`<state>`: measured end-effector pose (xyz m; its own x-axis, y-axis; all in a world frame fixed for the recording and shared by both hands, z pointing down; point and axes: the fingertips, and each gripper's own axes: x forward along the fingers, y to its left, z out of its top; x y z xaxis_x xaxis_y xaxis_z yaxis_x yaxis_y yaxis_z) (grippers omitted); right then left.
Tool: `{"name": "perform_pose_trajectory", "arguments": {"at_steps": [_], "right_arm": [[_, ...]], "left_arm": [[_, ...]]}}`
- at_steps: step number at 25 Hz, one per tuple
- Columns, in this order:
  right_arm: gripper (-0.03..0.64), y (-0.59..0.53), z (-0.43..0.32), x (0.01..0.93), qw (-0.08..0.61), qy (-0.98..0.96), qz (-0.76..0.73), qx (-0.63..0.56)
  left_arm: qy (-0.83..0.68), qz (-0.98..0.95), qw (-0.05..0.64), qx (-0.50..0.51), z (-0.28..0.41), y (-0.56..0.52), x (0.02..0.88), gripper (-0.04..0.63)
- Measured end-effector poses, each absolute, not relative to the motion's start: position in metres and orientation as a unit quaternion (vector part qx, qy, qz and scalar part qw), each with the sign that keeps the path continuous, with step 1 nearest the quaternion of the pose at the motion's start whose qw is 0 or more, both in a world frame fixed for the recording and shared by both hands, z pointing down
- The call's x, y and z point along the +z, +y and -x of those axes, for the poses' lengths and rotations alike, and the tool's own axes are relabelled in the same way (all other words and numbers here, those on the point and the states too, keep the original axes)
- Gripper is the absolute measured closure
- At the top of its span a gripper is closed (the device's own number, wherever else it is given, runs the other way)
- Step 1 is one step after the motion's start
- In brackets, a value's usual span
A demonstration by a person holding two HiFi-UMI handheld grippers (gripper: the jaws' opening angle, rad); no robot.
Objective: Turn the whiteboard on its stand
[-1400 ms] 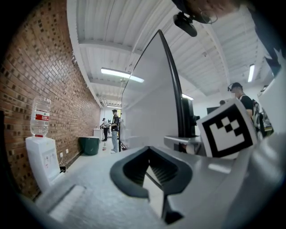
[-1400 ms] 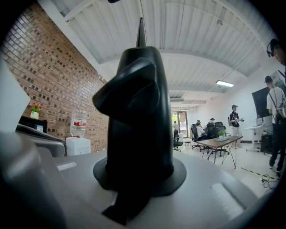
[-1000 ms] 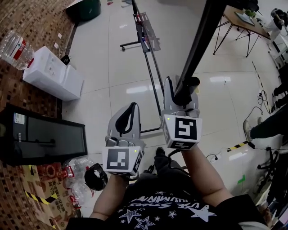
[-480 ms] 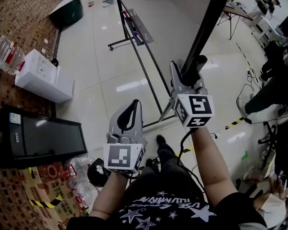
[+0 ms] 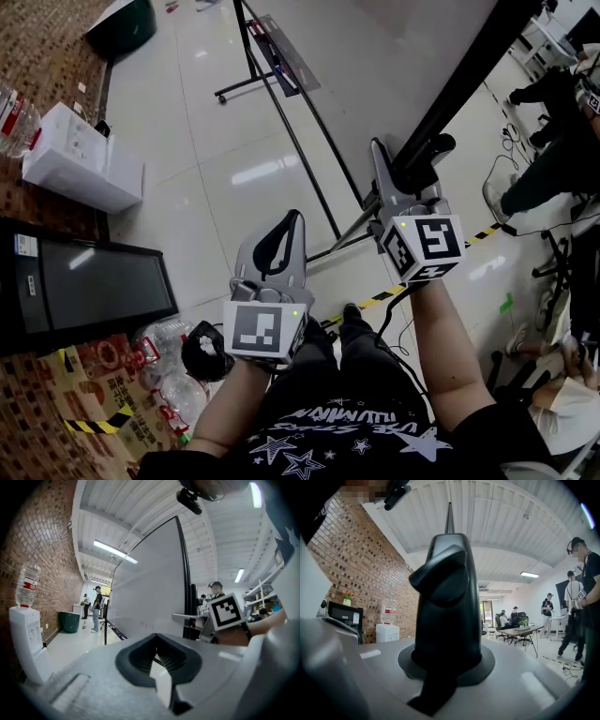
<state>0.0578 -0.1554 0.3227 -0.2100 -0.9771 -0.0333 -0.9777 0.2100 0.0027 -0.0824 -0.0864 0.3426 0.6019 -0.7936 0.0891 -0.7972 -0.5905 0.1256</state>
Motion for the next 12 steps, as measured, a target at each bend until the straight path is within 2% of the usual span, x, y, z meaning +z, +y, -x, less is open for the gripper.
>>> {"name": "perform_pose_trajectory", "arguments": {"at_steps": [12], "right_arm": [[0.532,-0.094,-0.071,0.321,0.017,0.772,0.635,0.016]], "left_arm": [[-0.415,-0.906,0.075,0.027,0.041,-0.038,0.353,0.589]]}}
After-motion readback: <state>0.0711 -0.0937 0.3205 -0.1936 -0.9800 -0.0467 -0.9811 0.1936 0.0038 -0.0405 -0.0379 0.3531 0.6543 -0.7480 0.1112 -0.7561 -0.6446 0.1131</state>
